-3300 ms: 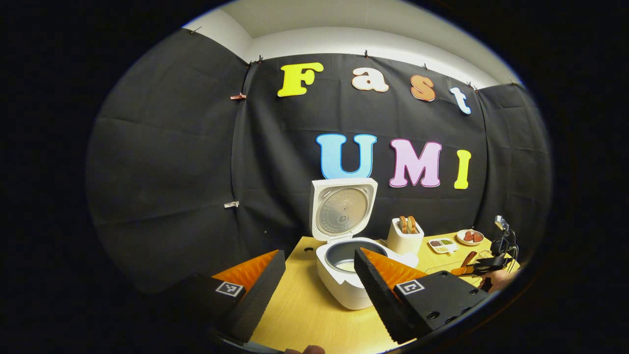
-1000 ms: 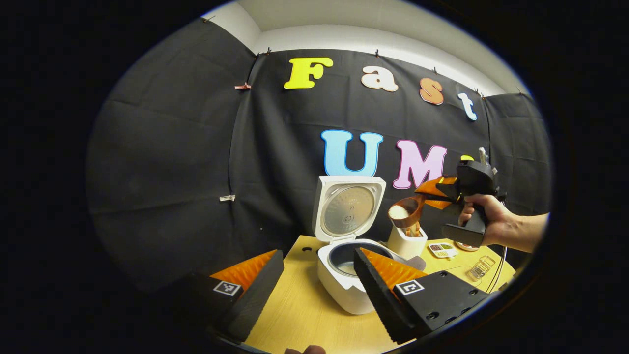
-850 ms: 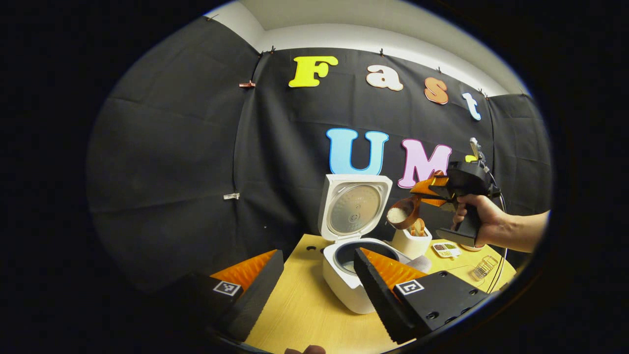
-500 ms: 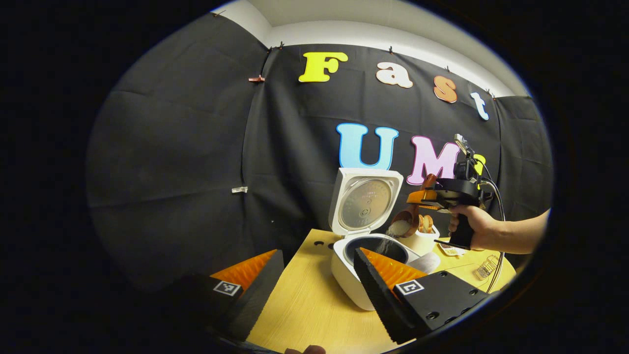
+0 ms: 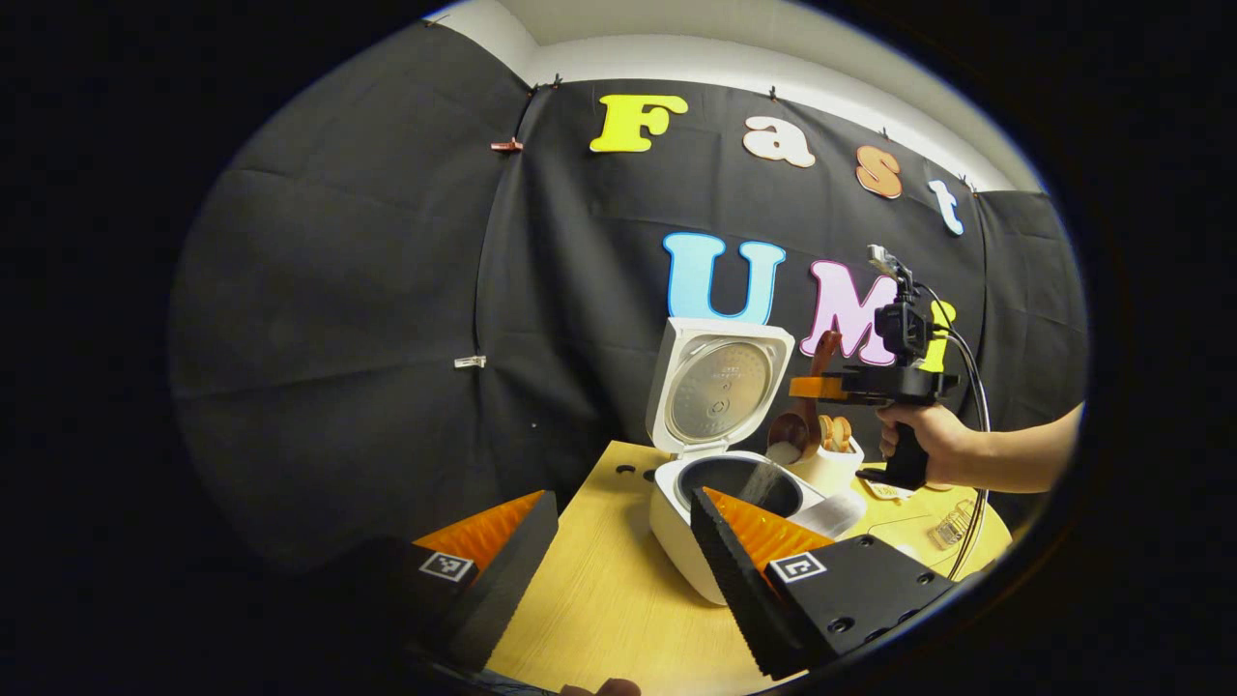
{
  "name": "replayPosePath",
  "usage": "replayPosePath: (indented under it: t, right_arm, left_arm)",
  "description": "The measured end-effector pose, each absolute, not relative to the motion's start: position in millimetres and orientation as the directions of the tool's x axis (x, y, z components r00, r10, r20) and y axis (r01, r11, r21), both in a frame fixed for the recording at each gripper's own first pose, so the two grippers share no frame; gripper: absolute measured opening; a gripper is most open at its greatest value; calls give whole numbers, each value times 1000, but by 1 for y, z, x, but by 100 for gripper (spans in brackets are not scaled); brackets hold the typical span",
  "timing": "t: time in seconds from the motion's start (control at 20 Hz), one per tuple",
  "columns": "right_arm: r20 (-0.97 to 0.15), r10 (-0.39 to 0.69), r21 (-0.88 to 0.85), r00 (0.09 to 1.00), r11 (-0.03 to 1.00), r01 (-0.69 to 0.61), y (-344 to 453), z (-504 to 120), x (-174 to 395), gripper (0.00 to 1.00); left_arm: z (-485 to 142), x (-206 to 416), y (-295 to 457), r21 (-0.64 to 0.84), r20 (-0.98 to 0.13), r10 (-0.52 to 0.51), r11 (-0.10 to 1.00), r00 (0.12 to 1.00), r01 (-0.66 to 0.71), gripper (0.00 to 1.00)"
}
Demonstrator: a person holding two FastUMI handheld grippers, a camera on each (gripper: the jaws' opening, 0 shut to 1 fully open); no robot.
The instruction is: Close the left gripper, press the button to open the rice cooker; take a wooden spoon from the chopstick holder with the right hand, scoop a spoonful of rice and pour it into the rice cooker, then put the wooden spoon back into the chopstick holder.
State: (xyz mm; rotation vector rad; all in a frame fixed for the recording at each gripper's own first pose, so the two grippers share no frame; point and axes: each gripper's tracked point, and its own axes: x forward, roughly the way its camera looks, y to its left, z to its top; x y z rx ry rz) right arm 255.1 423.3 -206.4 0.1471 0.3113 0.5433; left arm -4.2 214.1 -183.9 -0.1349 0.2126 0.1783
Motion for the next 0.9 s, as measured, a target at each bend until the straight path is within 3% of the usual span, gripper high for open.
replayPosePath:
  t: [0.3, 0.65, 0.9]
  right_arm:
    - [-218, 587, 104, 780, 808, -579, 445, -191, 246, 11]
    - [-173, 653, -148, 737, 723, -675, 468, -171, 222, 11]
    - [-170, 664, -193, 728, 702, -685, 469, -167, 210, 11]
  left_arm:
    - [-183, -10, 212, -122, -227, 162, 974, 960, -193, 96]
    - [-173, -14, 205, -149, -211, 151, 972, 966, -185, 95]
    - [-168, -20, 200, -147, -207, 151, 972, 966, -183, 95]
